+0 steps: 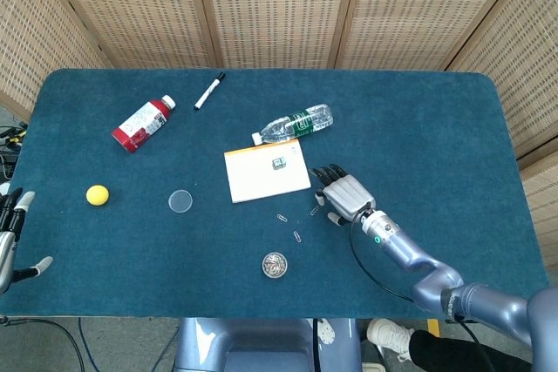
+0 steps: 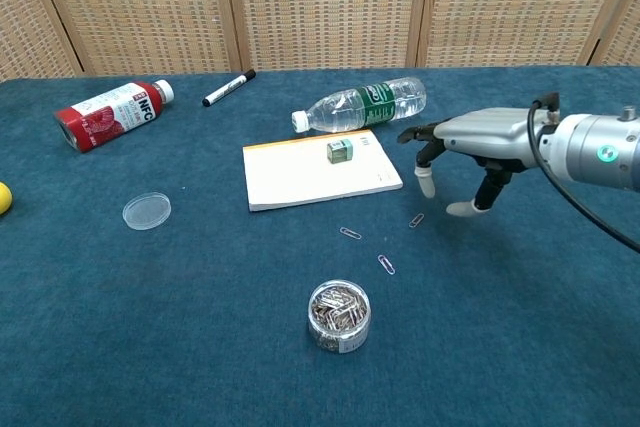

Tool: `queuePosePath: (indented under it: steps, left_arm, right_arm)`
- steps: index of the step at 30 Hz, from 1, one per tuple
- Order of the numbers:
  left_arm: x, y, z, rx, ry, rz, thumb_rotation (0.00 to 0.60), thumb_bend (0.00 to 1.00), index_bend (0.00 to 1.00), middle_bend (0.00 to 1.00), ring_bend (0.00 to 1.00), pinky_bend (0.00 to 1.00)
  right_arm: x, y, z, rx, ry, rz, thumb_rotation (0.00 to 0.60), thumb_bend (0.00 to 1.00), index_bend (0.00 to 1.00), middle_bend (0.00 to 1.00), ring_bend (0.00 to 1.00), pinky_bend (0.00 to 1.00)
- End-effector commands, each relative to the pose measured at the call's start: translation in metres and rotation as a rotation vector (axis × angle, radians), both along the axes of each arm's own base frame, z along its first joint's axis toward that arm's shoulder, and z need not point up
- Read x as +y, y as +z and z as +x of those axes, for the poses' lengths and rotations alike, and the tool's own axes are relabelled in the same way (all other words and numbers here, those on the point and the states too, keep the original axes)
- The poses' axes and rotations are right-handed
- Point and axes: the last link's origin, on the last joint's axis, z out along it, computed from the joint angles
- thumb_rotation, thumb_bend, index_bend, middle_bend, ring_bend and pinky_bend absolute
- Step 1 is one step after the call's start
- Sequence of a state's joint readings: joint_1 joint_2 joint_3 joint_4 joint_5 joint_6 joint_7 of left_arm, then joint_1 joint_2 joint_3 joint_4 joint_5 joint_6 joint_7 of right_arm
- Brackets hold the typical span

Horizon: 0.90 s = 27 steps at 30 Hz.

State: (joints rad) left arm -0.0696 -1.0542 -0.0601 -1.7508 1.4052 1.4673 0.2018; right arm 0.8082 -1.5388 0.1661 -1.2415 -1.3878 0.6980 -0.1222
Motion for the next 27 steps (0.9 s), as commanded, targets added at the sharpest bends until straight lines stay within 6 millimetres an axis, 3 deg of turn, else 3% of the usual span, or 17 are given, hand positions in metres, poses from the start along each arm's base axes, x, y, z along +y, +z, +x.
queuePosePath:
  steps: [1, 27]
  left_arm:
    - [0.001, -0.001, 0.000, -0.002, 0.002, -0.002, 0.600, 0.00, 0.00, 0.00, 0.00, 0.00]
    - [0.005, -0.001, -0.003, -0.001, 0.018, -0.002, 0.600, 0.00, 0.00, 0.00, 0.00, 0.00]
  right_arm:
    - [-0.003, -0.010, 0.007, 0.004, -0.007, 0.006, 0.600, 0.34, 0.46, 0.00, 0.00, 0.00]
    - [-0.008, -0.037, 0.014, 0.058, -0.048, 0.024, 0.600, 0.34, 0.46, 0.00, 0.00, 0.00]
